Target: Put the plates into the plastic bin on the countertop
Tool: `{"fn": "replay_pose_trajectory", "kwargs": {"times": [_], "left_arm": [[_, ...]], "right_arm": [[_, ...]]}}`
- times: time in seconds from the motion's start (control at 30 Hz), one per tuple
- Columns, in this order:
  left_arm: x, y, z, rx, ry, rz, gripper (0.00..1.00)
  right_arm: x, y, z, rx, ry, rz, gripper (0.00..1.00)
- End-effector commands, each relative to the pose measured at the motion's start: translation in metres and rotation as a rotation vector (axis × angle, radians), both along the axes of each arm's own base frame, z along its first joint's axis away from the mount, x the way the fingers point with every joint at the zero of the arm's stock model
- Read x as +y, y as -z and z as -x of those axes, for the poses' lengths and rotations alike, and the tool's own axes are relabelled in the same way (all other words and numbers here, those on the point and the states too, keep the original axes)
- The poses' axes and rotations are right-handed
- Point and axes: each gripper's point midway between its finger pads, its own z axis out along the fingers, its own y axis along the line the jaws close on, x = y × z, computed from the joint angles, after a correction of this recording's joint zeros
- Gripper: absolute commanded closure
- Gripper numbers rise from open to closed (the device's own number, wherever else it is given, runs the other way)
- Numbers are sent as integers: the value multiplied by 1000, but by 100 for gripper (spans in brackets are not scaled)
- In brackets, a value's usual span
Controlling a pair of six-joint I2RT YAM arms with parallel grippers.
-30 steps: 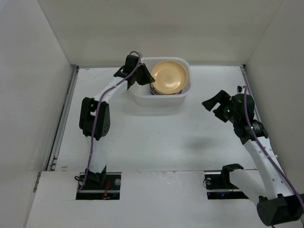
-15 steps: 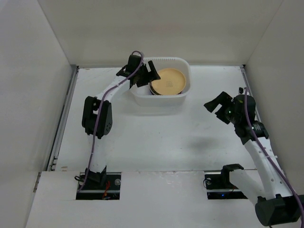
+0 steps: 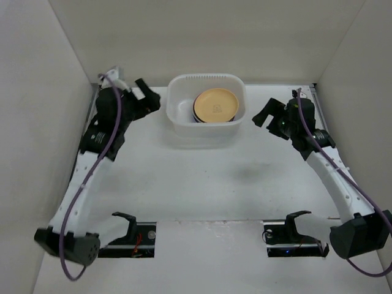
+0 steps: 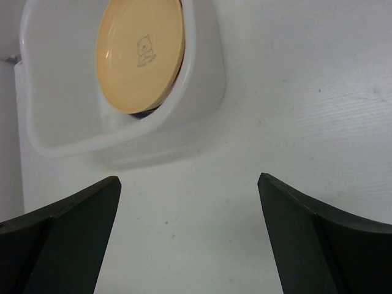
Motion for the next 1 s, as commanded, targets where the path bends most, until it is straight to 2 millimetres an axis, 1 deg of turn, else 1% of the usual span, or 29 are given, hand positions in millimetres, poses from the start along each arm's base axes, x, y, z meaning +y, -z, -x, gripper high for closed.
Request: {"fn": "replay_pose_trajectory", "kwargs": {"times": [0.0,0.03,0.07,0.13,0.23,0.3,0.37,0.47,0.57,0.67,0.8,0.9,0.97], "left_arm": [[75,71,39,186,-225,-147,0],[92,86,55,231,-272,-167,0],[104,98,68,269,-305,-182,0],[134,130,98,375,-407,-212,0],[162,164,134,488,-510,-248,0],[169,173,149,508,-544,-265,0],[174,175,158,515,-575,-268,0],[175,182,161,552,-583,-281,0],[173,188,155,575,-569,-303,0],[172,191,149,582,-574,-301,0],[171,196,145,596,-589,-285,0],[170,196,144,590,-584,-287,0],[170,197,144,581,-585,-284,0]], "right_arm": [[-4,-35,-22,-110,35,84,0],[-9,-35,-24,-108,55,109,0],[-15,-35,-25,-101,85,136,0],[-30,-31,-25,-79,148,202,0],[-54,-21,-14,-52,233,325,0],[-69,-15,0,-49,283,383,0],[-81,-11,17,-55,326,412,0],[-99,-1,46,-48,394,429,0],[-113,11,74,-29,445,436,0],[-121,19,94,-27,466,437,0],[-125,30,106,-28,466,427,0],[-126,31,108,-26,468,427,0],[-125,31,106,-25,465,429,0]]}}
